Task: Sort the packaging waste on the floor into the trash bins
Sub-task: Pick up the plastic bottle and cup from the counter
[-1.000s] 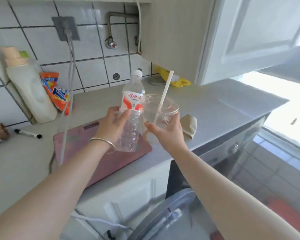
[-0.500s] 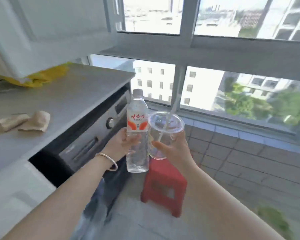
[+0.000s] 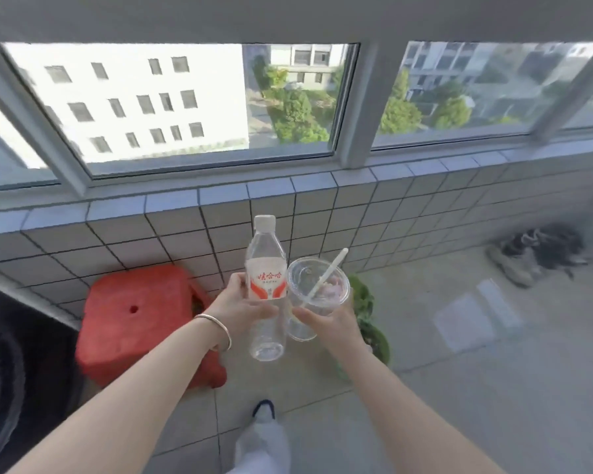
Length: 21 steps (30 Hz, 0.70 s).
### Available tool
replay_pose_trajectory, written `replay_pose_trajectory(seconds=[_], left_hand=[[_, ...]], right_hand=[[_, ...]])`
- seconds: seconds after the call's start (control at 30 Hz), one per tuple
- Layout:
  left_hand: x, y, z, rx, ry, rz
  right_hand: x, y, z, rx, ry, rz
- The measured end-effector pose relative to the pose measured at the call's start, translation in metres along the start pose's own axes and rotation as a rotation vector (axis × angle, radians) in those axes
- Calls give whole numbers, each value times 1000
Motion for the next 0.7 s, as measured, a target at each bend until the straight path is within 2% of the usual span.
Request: replay_pose_trajectory(seconds=[0.17,0.37,0.6,0.7], left_hand=[[-31,47,-98,154,-27,-103],[-56,104,-205,338,-28,-295],[-21,173,-300,323,-101,-436],[4,201,-342,280,-127,-401]], right_hand=[[-26,-52,-68,-223,92,-114],[-56,-109,-136,-393,132,-188],[-132,-153,-205,-471,299,-192],[-163,-168,-241,-496,321,-164]])
Point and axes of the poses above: each hand's wrist, its own z-axis away from the middle knuckle, its own y-axis out of the palm, x = y × z, the point moved 1 cm from there along -z, towards the middle knuckle, and after that the axes turned 2 degrees about x, right-handed, at the moved point
